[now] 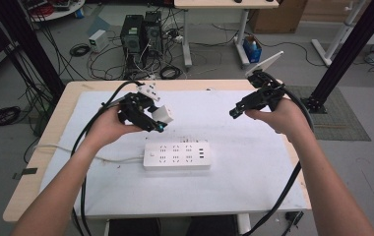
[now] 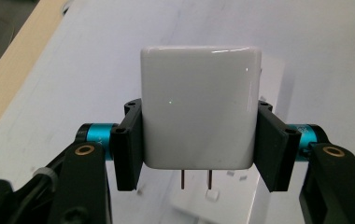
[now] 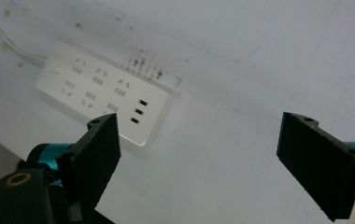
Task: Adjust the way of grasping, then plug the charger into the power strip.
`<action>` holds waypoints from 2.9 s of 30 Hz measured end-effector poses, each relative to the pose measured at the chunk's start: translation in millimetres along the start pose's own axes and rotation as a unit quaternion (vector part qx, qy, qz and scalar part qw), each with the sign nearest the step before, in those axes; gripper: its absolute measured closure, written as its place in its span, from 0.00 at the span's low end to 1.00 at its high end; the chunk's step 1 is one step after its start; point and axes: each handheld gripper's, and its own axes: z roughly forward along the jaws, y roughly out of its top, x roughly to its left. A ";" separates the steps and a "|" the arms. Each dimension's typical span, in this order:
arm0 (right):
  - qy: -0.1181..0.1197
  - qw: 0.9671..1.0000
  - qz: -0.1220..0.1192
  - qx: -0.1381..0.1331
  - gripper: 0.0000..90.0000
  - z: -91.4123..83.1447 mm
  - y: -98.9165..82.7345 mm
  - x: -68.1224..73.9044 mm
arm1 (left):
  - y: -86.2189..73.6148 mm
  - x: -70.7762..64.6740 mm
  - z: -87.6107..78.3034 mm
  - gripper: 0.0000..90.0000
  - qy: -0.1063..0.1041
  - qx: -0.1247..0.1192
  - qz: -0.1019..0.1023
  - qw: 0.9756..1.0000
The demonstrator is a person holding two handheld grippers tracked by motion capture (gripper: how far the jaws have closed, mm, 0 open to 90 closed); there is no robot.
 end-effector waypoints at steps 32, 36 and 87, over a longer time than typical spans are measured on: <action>0.205 0.976 0.071 -0.003 0.54 50.0 7.8 44.9 | 51.4 -42.2 53.6 0.47 -0.044 -0.115 0.067 0.990; 0.213 0.974 0.073 -0.005 0.65 54.2 8.1 45.2 | 51.0 -44.5 52.4 0.47 -0.026 -0.112 0.078 0.990; -0.019 0.954 -0.285 0.095 0.69 48.3 24.1 57.6 | -62.3 13.7 -8.9 0.18 0.061 0.219 -0.095 0.969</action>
